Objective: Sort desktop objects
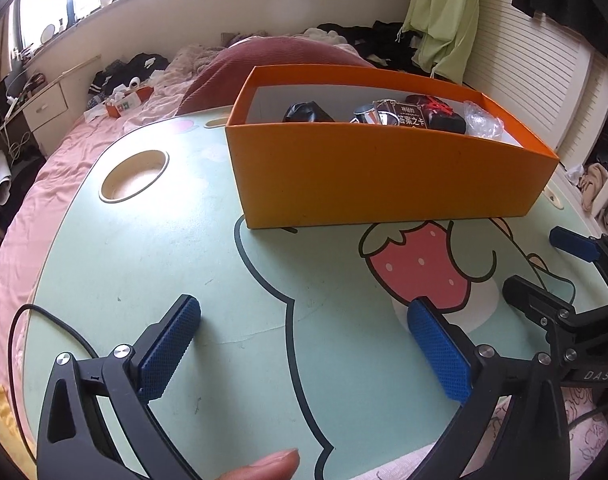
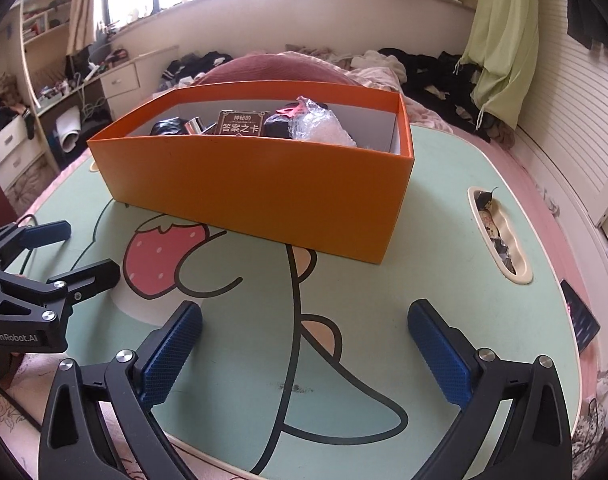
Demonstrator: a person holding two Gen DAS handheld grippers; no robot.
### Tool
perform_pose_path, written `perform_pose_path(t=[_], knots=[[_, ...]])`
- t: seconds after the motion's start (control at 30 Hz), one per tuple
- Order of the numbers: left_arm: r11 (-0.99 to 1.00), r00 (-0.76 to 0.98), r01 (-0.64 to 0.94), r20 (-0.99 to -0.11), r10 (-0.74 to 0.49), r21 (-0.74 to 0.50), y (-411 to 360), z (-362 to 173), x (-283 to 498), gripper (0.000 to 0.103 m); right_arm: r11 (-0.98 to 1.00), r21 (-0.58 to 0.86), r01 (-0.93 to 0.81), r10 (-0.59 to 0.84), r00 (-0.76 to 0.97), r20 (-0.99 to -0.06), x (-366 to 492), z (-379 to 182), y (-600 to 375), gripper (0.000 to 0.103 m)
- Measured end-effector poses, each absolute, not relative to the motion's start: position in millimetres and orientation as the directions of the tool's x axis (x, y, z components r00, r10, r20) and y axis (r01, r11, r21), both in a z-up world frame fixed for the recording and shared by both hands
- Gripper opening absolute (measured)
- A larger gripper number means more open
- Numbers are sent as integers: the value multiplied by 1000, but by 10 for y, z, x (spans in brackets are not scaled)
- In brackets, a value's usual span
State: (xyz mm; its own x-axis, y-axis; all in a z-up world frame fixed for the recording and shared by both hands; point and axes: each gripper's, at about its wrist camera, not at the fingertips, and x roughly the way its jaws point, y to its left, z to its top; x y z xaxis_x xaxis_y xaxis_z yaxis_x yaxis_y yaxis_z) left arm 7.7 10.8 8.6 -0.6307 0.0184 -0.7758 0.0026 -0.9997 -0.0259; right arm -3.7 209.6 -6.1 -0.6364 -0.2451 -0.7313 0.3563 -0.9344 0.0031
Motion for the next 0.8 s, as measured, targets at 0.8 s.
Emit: perform_pose_path(t=[0.8], knots=[[-1000, -633, 1, -774, 18, -24, 114, 98, 58, 103, -935, 3, 356, -245, -637, -731, -30, -65, 2088, 103]])
